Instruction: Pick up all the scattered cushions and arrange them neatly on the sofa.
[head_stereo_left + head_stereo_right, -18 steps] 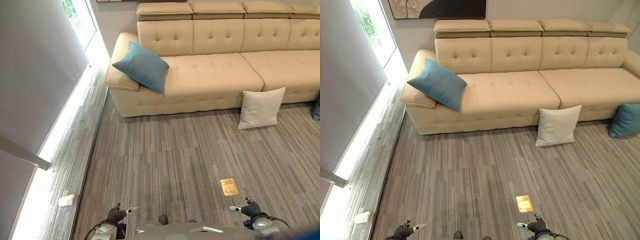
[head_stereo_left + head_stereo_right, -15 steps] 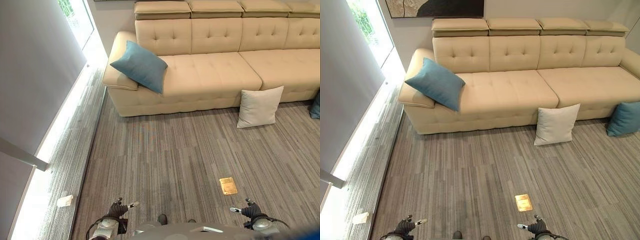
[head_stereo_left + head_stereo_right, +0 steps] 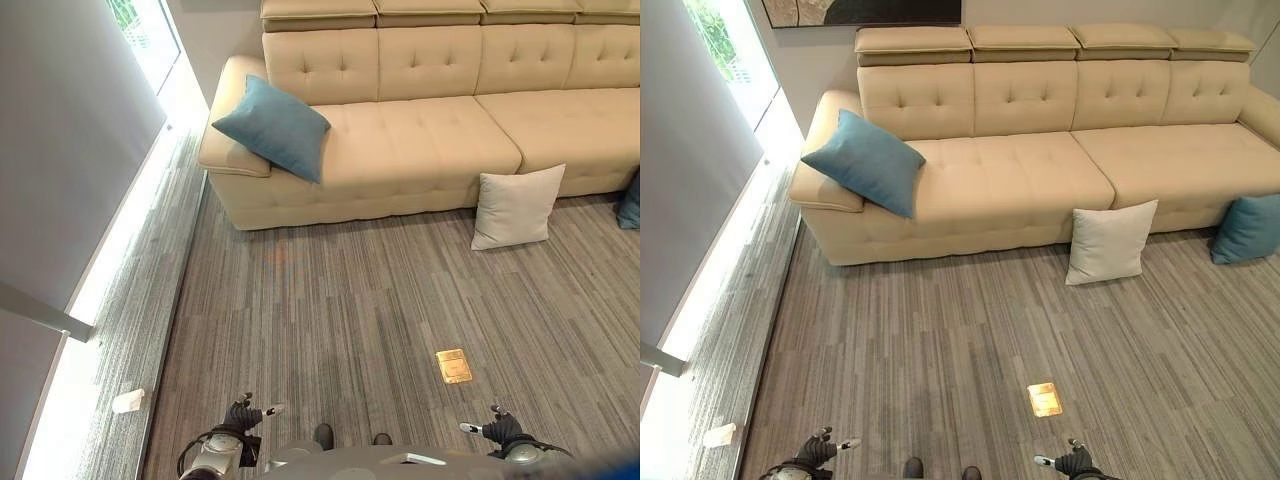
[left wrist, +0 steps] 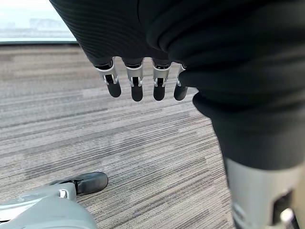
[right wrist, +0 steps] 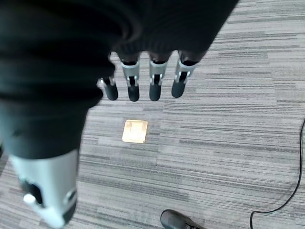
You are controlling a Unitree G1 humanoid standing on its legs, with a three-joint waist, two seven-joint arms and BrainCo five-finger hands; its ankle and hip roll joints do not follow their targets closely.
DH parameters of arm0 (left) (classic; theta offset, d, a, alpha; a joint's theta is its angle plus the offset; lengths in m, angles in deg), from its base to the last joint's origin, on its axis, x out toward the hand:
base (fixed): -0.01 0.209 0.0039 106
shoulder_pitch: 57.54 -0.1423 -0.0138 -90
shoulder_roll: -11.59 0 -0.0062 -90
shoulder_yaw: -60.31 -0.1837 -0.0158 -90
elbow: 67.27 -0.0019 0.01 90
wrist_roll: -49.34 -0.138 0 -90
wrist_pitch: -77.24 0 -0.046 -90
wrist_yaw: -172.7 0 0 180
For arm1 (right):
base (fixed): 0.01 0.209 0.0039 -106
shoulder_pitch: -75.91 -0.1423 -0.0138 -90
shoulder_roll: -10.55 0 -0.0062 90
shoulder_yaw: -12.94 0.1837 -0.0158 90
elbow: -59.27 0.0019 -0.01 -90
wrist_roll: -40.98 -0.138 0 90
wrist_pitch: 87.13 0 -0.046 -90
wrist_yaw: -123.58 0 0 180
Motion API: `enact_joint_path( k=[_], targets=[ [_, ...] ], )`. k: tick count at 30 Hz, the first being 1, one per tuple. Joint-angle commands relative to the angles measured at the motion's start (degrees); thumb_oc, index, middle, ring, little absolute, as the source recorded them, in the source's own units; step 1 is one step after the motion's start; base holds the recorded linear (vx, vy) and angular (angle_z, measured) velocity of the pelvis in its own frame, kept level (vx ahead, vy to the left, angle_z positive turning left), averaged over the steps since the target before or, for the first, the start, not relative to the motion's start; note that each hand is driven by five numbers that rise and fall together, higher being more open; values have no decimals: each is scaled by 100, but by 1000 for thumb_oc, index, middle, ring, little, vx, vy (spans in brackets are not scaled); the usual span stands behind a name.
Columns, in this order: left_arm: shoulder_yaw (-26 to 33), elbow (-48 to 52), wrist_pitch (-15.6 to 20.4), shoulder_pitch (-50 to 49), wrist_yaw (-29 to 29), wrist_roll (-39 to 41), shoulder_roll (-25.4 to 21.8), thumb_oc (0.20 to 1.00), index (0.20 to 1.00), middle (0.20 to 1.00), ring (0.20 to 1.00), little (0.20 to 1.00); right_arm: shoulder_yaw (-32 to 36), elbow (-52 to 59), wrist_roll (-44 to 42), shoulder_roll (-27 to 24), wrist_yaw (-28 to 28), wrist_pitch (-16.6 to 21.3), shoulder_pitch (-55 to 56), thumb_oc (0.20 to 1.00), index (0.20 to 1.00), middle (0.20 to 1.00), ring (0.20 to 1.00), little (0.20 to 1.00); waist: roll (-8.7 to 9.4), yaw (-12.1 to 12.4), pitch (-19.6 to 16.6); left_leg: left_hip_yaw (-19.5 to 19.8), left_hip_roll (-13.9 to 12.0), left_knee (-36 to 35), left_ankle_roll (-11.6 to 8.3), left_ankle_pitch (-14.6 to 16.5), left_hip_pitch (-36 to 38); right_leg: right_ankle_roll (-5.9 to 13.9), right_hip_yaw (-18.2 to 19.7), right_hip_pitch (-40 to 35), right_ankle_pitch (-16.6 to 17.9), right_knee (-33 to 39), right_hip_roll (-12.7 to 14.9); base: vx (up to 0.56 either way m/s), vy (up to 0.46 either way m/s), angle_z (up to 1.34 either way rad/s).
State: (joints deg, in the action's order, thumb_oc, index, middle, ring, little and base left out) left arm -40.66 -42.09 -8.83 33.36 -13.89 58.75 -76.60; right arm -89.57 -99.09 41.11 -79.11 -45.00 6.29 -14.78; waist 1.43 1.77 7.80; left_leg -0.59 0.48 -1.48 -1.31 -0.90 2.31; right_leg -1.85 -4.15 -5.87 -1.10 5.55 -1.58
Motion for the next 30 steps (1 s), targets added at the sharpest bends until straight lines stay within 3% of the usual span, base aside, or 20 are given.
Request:
enact_joint_path(
  k=[1, 4, 6, 7, 10, 12, 13, 16, 17, 18, 20, 22, 23, 25, 27, 28, 29, 30],
  targets=[
    [-63, -199, 118, 471, -44, 0, 81, 1000, 1000, 1000, 1000, 1000, -147, 166, -122, -167, 82, 118, -209, 1000, 1000, 1000, 1000, 1000, 186, -77, 159, 229, -134, 749, -135, 181, -390, 277, -363, 61, 183, -171, 286, 3, -98, 20],
    [-89, -137, 122, 544, -50, 54, 83, 1000, 1000, 1000, 1000, 1000, -142, 287, -127, -245, 94, 119, -243, 1000, 1000, 1000, 1000, 1000, 245, -78, 291, 145, -136, 1699, -206, -7, -979, 181, -396, 60, 138, -236, 304, 22, -57, 16],
    [-90, -96, 138, 545, -52, 70, 91, 1000, 1000, 1000, 1000, 1000, -158, 335, -114, -271, 96, 102, -221, 1000, 1000, 1000, 1000, 1000, 260, -75, 324, -40, -210, 1941, -171, -111, -1233, 156, -446, 35, 89, -249, 311, 119, -18, 17],
    [-67, -139, 125, 494, -39, 38, 114, 1000, 1000, 1000, 1000, 1000, -180, 345, -68, -288, 72, 67, -197, 1000, 1000, 1000, 1000, 1000, 283, -41, 277, -367, -225, 1666, -77, 21, -1381, 168, -500, -63, -11, -225, 322, 340, 57, 35],
    [32, -235, 111, 328, -11, -39, 127, 1000, 1000, 1000, 1000, 1000, -267, 446, 16, -252, 58, 31, -194, 1000, 1000, 1000, 1000, 1000, 221, 146, 143, -602, -87, 724, -35, -338, -1434, 247, -378, -350, -254, -262, 211, 443, 146, 26],
    [90, -221, 107, 252, -19, -33, 104, 1000, 1000, 1000, 1000, 1000, -326, 538, 115, -216, 42, 36, -195, 1000, 1000, 1000, 1000, 1000, 238, 246, 63, -503, 34, 681, 63, -255, -1278, 341, -317, -436, -323, -466, 306, 458, 221, -68],
    [111, -222, 109, 223, 0, -84, 73, 1000, 1000, 1000, 1000, 1000, -382, 533, 224, -207, -14, 30, -253, 1000, 1000, 1000, 1000, 1000, 255, 349, -31, -486, 163, 683, 211, -61, -1111, 492, -239, -418, -289, -770, 482, 399, 229, -88],
    [93, -201, 109, 217, 41, -191, 39, 1000, 1000, 1000, 1000, 1000, -411, 550, 309, -209, -81, 26, -333, 1000, 1000, 1000, 1000, 1000, 221, 414, -69, -463, 326, 621, 413, 131, -833, 701, -202, -151, 23, -1569, 697, 265, 198, -35],
    [88, -177, 101, 223, 52, -207, 17, 1000, 1000, 1000, 1000, 1000, -425, 578, 346, -218, -99, 20, -401, 1000, 1000, 1000, 1000, 1000, 157, 394, -7, -414, 417, 605, 574, 228, -671, 830, -165, 189, 557, -2388, 837, 209, 218, -22],
    [87, -142, 96, 231, 55, -195, 4, 1000, 1000, 1000, 1000, 1000, -450, 583, 343, -220, -93, 28, -452, 1000, 1000, 1000, 1000, 1000, 121, 355, 61, -372, 458, 573, 662, 289, -531, 870, -133, 330, 803, -2817, 887, 201, 206, 8],
    [87, -147, 102, 241, 52, -185, -33, 1000, 1000, 1000, 1000, 1000, -459, 640, 356, -220, -109, 35, -483, 1000, 1000, 1000, 1000, 1000, -44, 289, 115, -265, 393, 506, 733, 363, -313, 810, -223, 780, 885, -3456, 884, 244, 125, 32],
    [52, -178, 117, 265, 65, -176, -22, 1000, 1000, 1000, 1000, 1000, -514, 663, 367, -265, -130, 26, -543, 1000, 1000, 1000, 1000, 1000, -168, 121, 169, 10, 352, 338, 717, 470, 88, 642, -329, 1377, 526, -3201, 696, 416, -7, 7],
    [36, -206, 133, 288, 53, -206, -15, 1000, 1000, 1000, 1000, 1000, -535, 702, 362, -300, -125, 32, -575, 1000, 1000, 1000, 1000, 1000, -141, 1, 225, 104, 360, 304, 664, 559, 249, 614, -344, 1503, 388, -2622, 625, 389, -142, 6],
    [25, -258, 129, 322, 29, -273, -11, 1000, 1000, 1000, 1000, 1000, -533, 754, 371, -359, -118, 18, -556, 1000, 1000, 1000, 1000, 1000, -81, -188, 273, 343, 373, 242, 580, 703, 535, 644, -18, 1659, 474, -1762, 379, 355, -179, 56],
    [33, -268, 161, 348, 29, -297, 3, 1000, 1000, 1000, 1000, 1000, -517, 735, 323, -334, -136, 15, -502, 1000, 1000, 1000, 1000, 1000, 47, -184, 230, 371, 366, 309, 470, 856, 593, 594, 180, 1332, 442, -1230, 322, 286, -223, 95],
    [8, -291, 168, 380, 11, -275, 45, 1000, 1000, 1000, 1000, 1000, -481, 755, 315, -348, -123, 17, -450, 1000, 1000, 1000, 1000, 1000, 58, -172, 177, 290, 253, 472, 311, 800, 549, 518, 103, 1202, 413, -1180, 276, 283, -300, 128],
    [-38, -228, 174, 446, 32, -249, 68, 1000, 1000, 1000, 1000, 1000, -396, 712, 202, -345, -113, 62, -413, 1000, 1000, 1000, 1000, 1000, 139, -171, 220, 93, 161, 1267, 94, 537, 160, 414, 14, 970, 404, -1035, 318, 219, -279, 103],
    [-63, -206, 172, 471, 37, -256, 70, 1000, 1000, 1000, 1000, 1000, -385, 689, 157, -347, -100, 72, -422, 1000, 1000, 1000, 1000, 1000, 190, -148, 267, 0, 105, 1676, 68, 454, -73, 357, -45, 879, 386, -985, 350, 131, -236, 75]
  ],
)
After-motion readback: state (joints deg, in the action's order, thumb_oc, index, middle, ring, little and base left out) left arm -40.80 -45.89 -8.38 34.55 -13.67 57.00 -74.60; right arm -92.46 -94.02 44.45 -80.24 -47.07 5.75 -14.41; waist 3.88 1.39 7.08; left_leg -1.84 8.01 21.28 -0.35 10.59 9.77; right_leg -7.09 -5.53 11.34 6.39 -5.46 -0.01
